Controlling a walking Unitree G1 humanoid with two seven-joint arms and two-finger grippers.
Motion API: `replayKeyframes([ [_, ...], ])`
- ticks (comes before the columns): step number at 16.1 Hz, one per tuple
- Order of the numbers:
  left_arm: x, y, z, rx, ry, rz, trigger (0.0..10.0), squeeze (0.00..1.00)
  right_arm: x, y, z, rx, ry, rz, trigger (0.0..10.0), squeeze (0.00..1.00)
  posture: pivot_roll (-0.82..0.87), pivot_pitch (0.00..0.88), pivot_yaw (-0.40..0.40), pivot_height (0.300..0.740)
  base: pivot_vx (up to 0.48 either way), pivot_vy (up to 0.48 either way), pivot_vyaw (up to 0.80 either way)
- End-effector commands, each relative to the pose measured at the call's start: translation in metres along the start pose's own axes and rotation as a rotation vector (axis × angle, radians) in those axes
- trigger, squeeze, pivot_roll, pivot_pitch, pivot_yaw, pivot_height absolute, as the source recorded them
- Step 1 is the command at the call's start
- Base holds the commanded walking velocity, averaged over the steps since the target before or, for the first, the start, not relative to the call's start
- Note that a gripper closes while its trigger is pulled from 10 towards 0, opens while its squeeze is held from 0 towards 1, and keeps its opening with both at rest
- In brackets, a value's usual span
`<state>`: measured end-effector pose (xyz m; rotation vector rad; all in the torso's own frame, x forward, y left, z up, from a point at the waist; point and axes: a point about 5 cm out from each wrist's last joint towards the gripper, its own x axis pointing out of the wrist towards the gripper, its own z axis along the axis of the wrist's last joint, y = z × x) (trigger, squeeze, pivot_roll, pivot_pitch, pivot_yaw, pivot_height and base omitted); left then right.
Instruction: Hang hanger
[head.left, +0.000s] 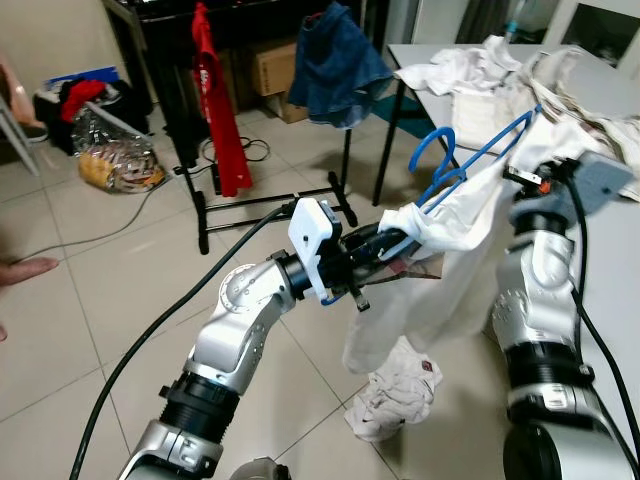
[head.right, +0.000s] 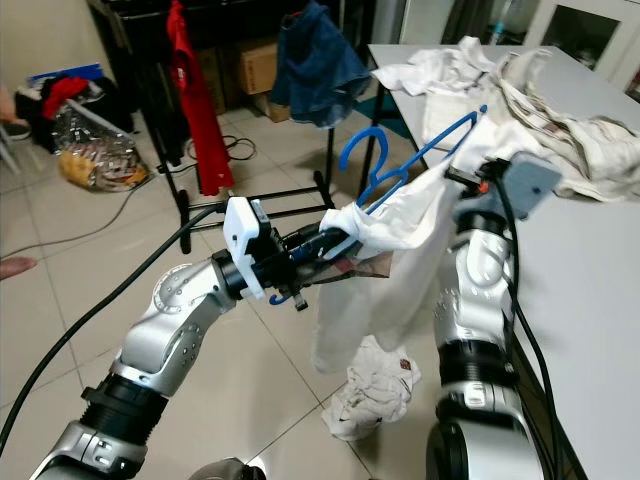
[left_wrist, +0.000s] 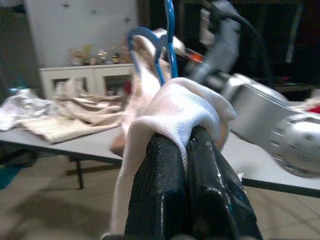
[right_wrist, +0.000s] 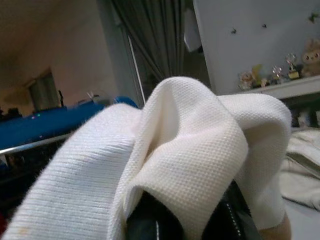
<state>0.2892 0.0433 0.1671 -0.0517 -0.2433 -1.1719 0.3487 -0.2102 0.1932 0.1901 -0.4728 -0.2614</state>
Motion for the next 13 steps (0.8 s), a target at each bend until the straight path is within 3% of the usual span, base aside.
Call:
replayKeyframes([
  [1,0.007,-0.008,0.004,0.011,-0.010,-0.050,10.0,0.00,0.011,0.013,0.013,-0.009,-0.066,0.048,0.0,0.00,0.01,0.000,0.039,0.723,0.000,0.000,0.00],
  [2,0.007,-0.009,0.004,0.017,-0.013,-0.049,10.0,0.00,0.014,0.015,0.015,-0.012,-0.069,0.054,0.0,0.00,0.01,0.000,0.038,0.723,0.000,0.000,0.00],
  [3,0.006,-0.005,0.007,0.103,-0.024,-0.009,10.0,0.00,0.016,0.017,0.012,-0.025,-0.053,0.070,0.0,0.00,0.01,0.000,0.036,0.723,0.000,0.000,0.00],
  [8,0.006,-0.007,0.017,0.180,-0.063,-0.014,10.0,0.00,0.016,0.021,0.001,-0.043,-0.006,0.095,0.0,0.00,0.02,0.000,0.031,0.723,0.000,0.000,0.00],
  [10,0.006,-0.007,0.016,0.183,-0.066,-0.006,10.0,0.00,0.015,0.024,0.000,-0.041,-0.009,0.104,0.0,0.00,0.02,0.000,0.032,0.723,0.000,0.000,0.00],
  [13,0.003,-0.008,0.009,0.100,-0.042,-0.015,10.0,0.00,0.014,0.021,0.001,-0.041,-0.019,0.100,0.0,0.00,0.01,0.000,0.035,0.723,0.000,0.000,0.00],
])
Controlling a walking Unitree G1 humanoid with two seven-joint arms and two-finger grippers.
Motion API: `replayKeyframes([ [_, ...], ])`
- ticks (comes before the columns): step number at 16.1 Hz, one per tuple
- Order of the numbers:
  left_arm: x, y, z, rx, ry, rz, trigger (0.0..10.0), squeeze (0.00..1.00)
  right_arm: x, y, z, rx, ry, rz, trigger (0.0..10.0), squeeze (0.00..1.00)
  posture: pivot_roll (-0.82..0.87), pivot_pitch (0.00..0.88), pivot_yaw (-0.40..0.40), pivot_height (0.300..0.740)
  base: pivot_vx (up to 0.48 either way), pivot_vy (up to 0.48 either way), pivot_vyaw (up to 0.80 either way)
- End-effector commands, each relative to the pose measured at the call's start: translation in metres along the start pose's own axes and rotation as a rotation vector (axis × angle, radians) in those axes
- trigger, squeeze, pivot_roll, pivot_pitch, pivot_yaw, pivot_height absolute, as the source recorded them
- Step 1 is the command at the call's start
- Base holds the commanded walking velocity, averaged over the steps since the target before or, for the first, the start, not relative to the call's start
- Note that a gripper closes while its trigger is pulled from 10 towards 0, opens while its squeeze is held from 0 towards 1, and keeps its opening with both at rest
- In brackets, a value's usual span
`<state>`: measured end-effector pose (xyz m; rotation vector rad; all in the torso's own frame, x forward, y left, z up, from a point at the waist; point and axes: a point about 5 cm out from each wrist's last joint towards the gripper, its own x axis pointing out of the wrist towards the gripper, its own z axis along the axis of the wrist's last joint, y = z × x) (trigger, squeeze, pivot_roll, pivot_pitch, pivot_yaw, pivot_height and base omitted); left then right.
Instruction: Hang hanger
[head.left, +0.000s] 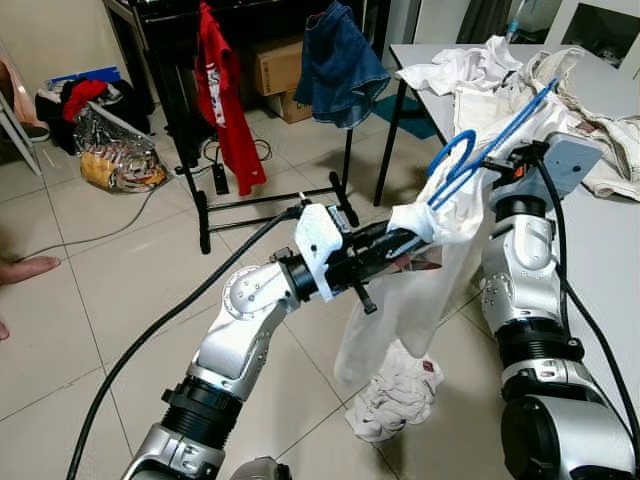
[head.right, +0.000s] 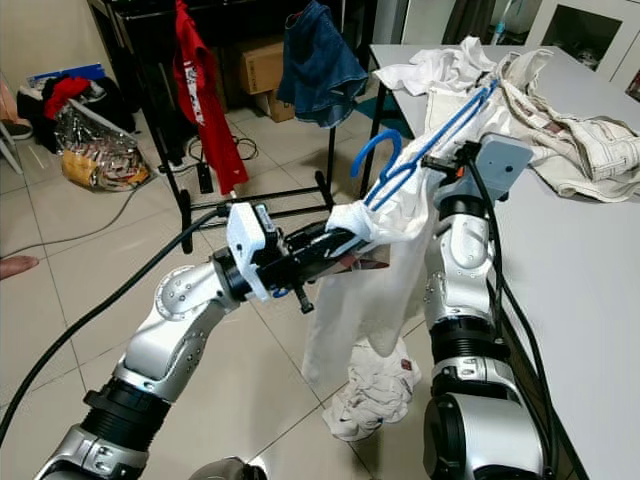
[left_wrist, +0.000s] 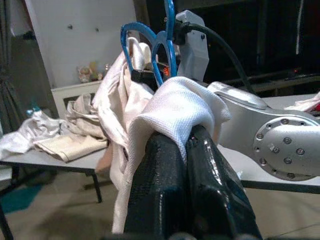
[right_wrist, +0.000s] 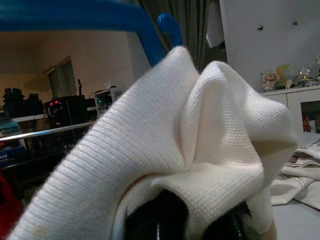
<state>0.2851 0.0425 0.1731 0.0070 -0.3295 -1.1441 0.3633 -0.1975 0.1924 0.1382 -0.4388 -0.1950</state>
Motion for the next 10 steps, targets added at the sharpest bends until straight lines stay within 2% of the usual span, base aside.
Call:
replayKeyframes([
  [1,-0.001,-0.004,-0.001,-0.034,0.002,-0.029,10.0,0.00,0.006,0.002,0.012,-0.008,-0.060,0.014,0.0,0.00,0.01,0.000,0.036,0.723,0.000,0.000,0.00],
  [2,-0.002,-0.005,-0.004,-0.046,0.006,-0.030,10.0,0.00,0.007,0.000,0.012,-0.010,-0.063,0.008,0.0,0.00,0.01,0.000,0.038,0.723,0.000,0.000,0.00],
  [4,-0.005,-0.008,-0.013,-0.095,0.021,-0.030,10.0,0.00,0.015,0.000,0.021,-0.006,-0.087,0.000,10.0,0.00,0.01,0.000,0.037,0.723,0.000,0.000,0.00],
  [6,-0.004,-0.009,-0.013,-0.109,0.018,-0.027,10.0,0.00,0.018,0.003,0.025,0.000,-0.098,0.002,10.0,0.00,0.01,0.000,0.035,0.723,0.000,0.000,0.00],
  [8,-0.005,-0.009,-0.016,-0.167,0.006,-0.006,10.0,0.00,0.019,0.007,0.028,0.030,-0.107,0.006,10.0,0.00,0.02,0.000,0.031,0.723,0.000,0.000,0.00],
  [9,-0.007,-0.008,-0.018,-0.228,-0.004,0.020,10.0,0.00,0.020,0.008,0.030,0.042,-0.112,0.003,10.0,0.00,0.01,0.000,0.031,0.723,0.000,0.000,0.00],
  [10,-0.008,-0.008,-0.020,-0.245,-0.006,0.029,10.0,0.00,0.021,0.009,0.032,0.043,-0.118,0.002,10.0,0.00,0.01,0.000,0.031,0.723,0.000,0.000,0.00],
])
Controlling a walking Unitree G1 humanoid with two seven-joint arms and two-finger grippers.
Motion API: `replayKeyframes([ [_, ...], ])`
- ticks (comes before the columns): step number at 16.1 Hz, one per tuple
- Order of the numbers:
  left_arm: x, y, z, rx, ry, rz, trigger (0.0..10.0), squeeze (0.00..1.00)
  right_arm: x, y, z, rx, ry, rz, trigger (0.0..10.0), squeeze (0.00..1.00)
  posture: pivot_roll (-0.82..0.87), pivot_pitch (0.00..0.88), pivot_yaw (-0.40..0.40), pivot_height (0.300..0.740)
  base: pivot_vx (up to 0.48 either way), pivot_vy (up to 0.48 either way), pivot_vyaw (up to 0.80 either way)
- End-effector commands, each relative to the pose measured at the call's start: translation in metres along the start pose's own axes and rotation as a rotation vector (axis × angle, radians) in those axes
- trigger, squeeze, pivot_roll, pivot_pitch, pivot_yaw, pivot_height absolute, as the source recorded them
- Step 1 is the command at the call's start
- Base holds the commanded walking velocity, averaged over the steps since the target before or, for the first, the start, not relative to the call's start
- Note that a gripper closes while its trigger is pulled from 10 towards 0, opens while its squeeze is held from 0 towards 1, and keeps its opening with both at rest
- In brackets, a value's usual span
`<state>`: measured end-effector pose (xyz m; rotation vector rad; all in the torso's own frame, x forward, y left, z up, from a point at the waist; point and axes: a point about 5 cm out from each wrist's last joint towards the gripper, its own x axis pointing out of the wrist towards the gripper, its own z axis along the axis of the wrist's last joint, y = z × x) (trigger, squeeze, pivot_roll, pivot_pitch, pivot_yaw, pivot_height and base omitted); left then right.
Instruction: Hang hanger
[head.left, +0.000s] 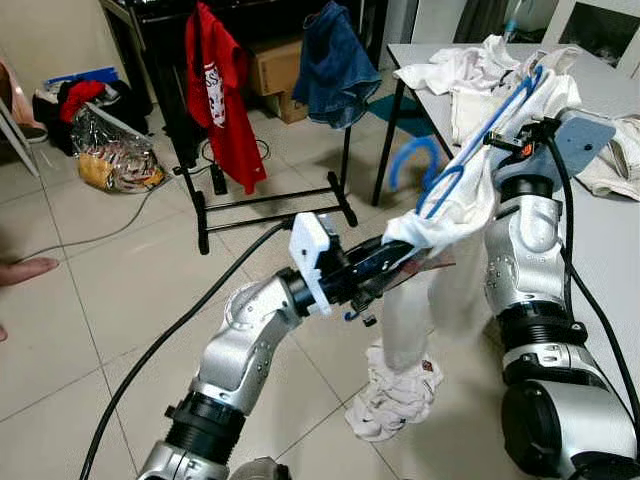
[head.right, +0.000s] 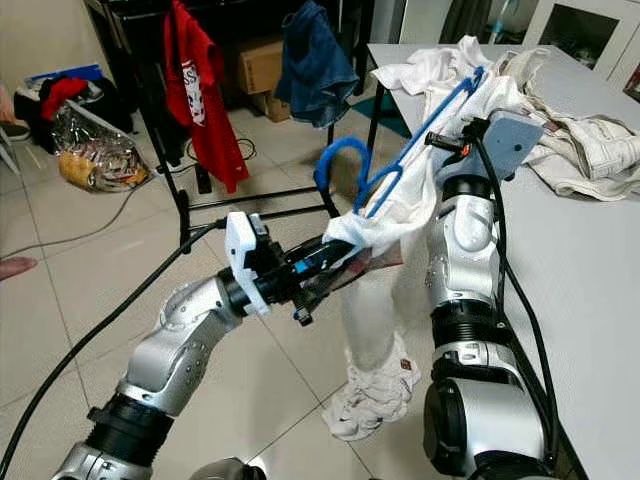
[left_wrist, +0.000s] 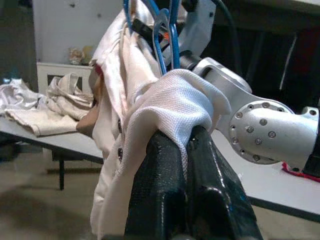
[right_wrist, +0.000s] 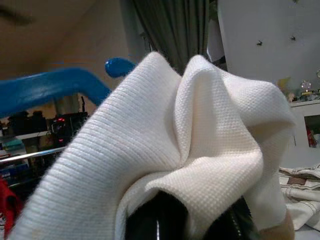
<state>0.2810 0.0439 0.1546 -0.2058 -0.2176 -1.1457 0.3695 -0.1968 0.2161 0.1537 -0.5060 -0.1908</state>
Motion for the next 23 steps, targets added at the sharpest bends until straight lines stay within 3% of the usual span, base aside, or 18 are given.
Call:
replayKeyframes([
  [1,-0.001,-0.001,-0.005,-0.025,0.016,0.002,10.0,0.00,0.009,0.004,0.015,0.021,-0.063,-0.002,10.0,0.00,0.01,0.000,0.031,0.723,0.000,0.000,0.00],
  [4,-0.001,0.003,-0.005,-0.062,-0.002,0.041,10.0,0.00,0.011,0.006,0.022,0.035,-0.088,0.006,10.0,0.00,0.01,0.000,0.031,0.723,0.000,0.000,0.00],
  [7,-0.004,0.014,-0.001,-0.155,-0.050,0.118,10.0,0.00,0.008,0.007,0.026,0.096,-0.114,0.021,10.0,0.00,0.01,0.000,0.033,0.723,0.000,0.000,0.00],
  [8,-0.008,0.019,0.001,-0.225,-0.072,0.145,10.0,0.00,0.004,0.009,0.029,0.154,-0.139,0.057,10.0,0.00,0.01,0.000,0.036,0.723,0.000,0.000,0.00],
  [12,-0.010,0.024,0.002,-0.293,-0.101,0.174,10.0,0.00,-0.001,0.016,0.035,0.202,-0.161,0.115,10.0,0.00,0.01,0.000,0.039,0.723,0.000,0.000,0.00],
  [14,-0.009,0.023,0.004,-0.261,-0.090,0.159,10.0,0.00,-0.004,0.014,0.034,0.200,-0.155,0.137,10.0,0.00,0.01,0.000,0.041,0.723,0.000,0.000,0.00],
  [17,-0.001,0.007,0.007,-0.056,-0.034,0.051,10.0,0.00,-0.007,0.014,0.009,0.047,-0.020,0.128,10.0,0.00,0.00,0.000,0.041,0.723,0.000,0.000,0.00],
  [21,0.003,-0.007,0.003,-0.003,0.013,-0.034,10.0,0.00,-0.001,0.016,0.000,-0.027,0.046,0.101,10.0,0.00,0.01,0.000,0.043,0.723,0.000,0.000,0.00],
  [23,0.000,-0.007,0.002,0.010,0.012,-0.022,10.0,0.00,0.006,0.021,0.004,-0.033,0.042,0.107,10.0,0.00,0.01,0.000,0.038,0.723,0.000,0.000,0.00],
])
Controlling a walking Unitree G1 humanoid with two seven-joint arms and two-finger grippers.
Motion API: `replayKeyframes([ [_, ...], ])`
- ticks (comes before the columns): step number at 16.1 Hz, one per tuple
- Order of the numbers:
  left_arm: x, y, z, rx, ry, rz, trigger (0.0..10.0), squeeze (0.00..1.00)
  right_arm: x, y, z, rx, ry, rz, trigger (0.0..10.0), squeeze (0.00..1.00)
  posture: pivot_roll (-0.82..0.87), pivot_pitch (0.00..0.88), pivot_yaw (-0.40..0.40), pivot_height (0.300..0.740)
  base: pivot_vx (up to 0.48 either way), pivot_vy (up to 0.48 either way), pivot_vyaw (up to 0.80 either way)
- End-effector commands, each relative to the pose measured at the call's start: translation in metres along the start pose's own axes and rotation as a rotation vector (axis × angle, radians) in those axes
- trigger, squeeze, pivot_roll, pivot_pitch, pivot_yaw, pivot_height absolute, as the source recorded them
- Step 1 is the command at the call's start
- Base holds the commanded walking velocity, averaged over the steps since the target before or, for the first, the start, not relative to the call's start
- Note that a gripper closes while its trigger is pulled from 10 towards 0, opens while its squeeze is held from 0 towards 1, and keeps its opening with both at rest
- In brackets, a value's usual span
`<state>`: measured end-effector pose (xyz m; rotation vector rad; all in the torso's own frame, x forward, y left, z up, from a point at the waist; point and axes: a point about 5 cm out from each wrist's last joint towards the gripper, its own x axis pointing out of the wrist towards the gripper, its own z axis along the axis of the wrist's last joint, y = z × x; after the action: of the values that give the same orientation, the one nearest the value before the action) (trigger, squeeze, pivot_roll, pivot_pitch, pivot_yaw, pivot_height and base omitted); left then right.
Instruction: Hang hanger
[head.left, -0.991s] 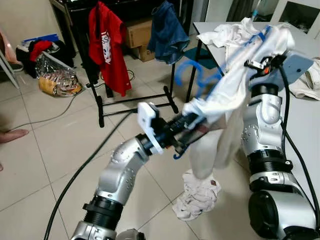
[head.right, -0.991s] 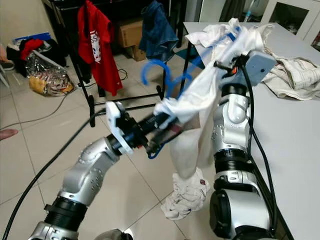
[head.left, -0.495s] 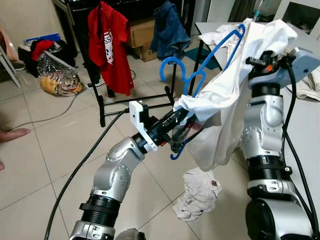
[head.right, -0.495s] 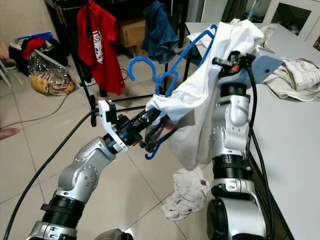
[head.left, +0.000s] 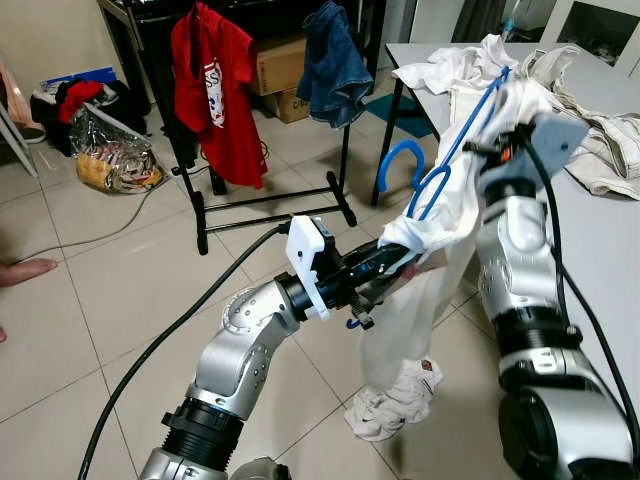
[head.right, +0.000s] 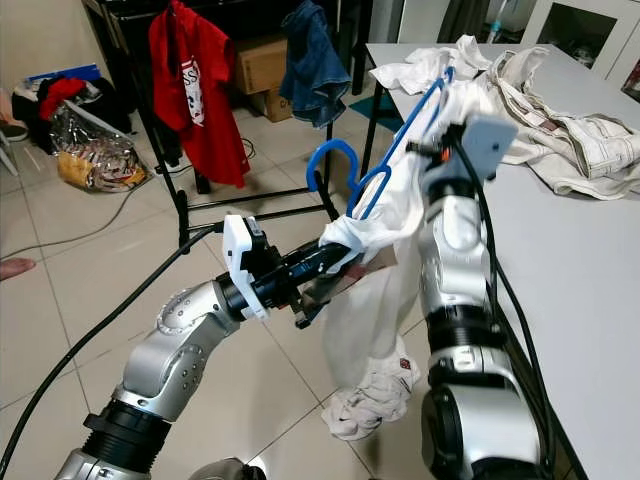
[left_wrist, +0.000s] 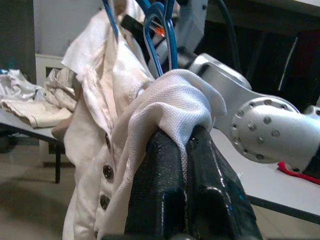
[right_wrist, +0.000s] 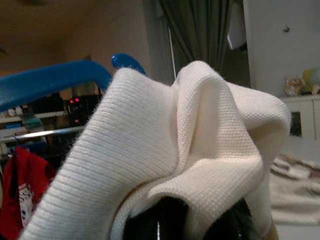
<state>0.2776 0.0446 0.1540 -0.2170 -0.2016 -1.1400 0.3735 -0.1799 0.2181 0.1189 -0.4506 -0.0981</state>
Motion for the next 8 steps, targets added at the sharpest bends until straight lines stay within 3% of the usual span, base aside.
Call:
replayKeyframes([
  [1,0.002,-0.004,0.002,0.038,0.006,-0.029,10.0,0.00,0.006,0.004,0.006,-0.017,-0.015,0.011,10.0,0.00,0.02,0.000,0.036,0.723,0.000,0.000,0.00],
  [5,-0.002,-0.007,-0.003,0.033,0.027,-0.040,10.0,0.00,0.008,0.006,0.006,-0.012,-0.018,-0.008,10.0,0.00,0.02,0.000,0.036,0.723,0.000,0.000,0.00],
  [8,-0.005,-0.008,-0.014,0.021,0.065,-0.056,10.0,0.00,0.020,0.010,0.018,0.000,-0.051,-0.007,10.0,0.00,0.01,0.000,0.041,0.723,0.000,0.000,0.00],
])
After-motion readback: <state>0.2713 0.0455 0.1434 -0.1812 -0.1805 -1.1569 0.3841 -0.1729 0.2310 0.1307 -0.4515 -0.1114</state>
